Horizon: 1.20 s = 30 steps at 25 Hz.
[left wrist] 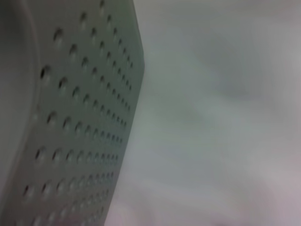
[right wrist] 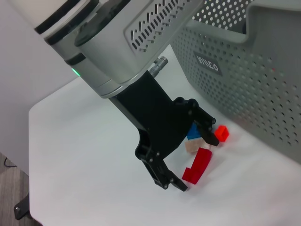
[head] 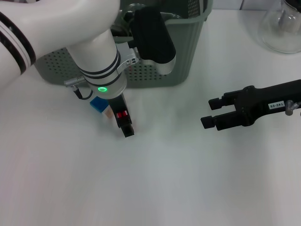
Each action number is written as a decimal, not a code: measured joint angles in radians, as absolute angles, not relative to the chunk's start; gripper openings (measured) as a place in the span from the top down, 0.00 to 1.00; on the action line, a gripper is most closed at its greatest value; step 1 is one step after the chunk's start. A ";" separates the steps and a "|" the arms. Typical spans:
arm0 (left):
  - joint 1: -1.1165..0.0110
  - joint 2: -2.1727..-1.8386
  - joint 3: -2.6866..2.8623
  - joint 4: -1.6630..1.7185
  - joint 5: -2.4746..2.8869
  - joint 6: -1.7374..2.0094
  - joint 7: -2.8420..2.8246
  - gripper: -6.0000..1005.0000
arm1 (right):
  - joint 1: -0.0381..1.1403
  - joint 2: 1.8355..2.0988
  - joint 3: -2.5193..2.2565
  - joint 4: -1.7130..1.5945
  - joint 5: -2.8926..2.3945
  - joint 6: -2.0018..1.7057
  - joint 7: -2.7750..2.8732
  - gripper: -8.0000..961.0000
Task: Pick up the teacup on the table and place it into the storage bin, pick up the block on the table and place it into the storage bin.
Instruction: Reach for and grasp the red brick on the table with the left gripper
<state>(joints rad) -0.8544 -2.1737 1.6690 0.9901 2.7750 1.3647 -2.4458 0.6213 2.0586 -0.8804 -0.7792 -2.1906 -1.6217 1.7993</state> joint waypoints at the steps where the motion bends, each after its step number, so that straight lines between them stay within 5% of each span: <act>1: -0.855 -2.174 1.669 0.988 2.775 1.365 -2.446 0.12 | 0.621 2.059 -0.880 -0.779 -2.191 -1.621 1.799 0.17; 30: -0.867 -2.175 1.666 0.956 2.770 1.351 -2.447 0.12 | 0.620 2.057 -0.880 -0.779 -2.191 -1.616 1.799 0.17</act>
